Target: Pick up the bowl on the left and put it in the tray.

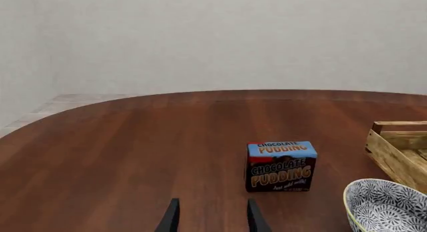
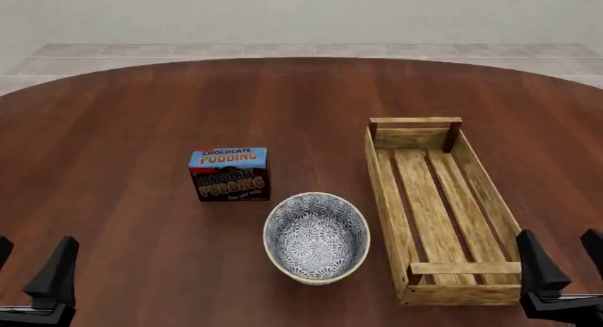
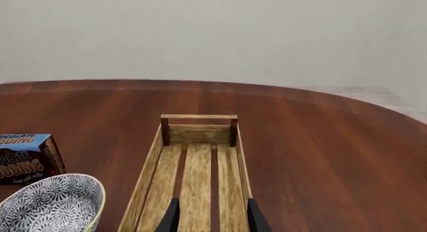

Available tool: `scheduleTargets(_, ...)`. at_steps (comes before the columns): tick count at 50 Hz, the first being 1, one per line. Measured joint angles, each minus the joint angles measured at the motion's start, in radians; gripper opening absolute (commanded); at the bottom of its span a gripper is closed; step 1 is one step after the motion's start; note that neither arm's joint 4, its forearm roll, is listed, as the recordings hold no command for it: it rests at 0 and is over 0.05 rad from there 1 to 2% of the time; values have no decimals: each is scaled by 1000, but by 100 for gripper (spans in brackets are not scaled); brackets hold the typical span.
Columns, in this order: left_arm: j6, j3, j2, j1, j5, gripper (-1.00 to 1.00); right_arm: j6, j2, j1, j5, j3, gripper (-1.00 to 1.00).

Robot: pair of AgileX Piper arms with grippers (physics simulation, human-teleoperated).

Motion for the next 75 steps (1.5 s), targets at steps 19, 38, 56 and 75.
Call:
scheduleTargets(19, 0, 0, 0, 0, 0, 100, -54, 14, 15, 16, 0, 100)
scheduleTargets(38, 0, 0, 0, 0, 0, 100, -102, 30, 41, 49, 0, 100)
scheduleTargets(56, 0, 0, 0, 0, 0, 100, -174, 177, 111, -48, 0, 100)
scheduleTargets(75, 0, 0, 0, 0, 0, 100, -197, 439, 196, -226, 0, 100)
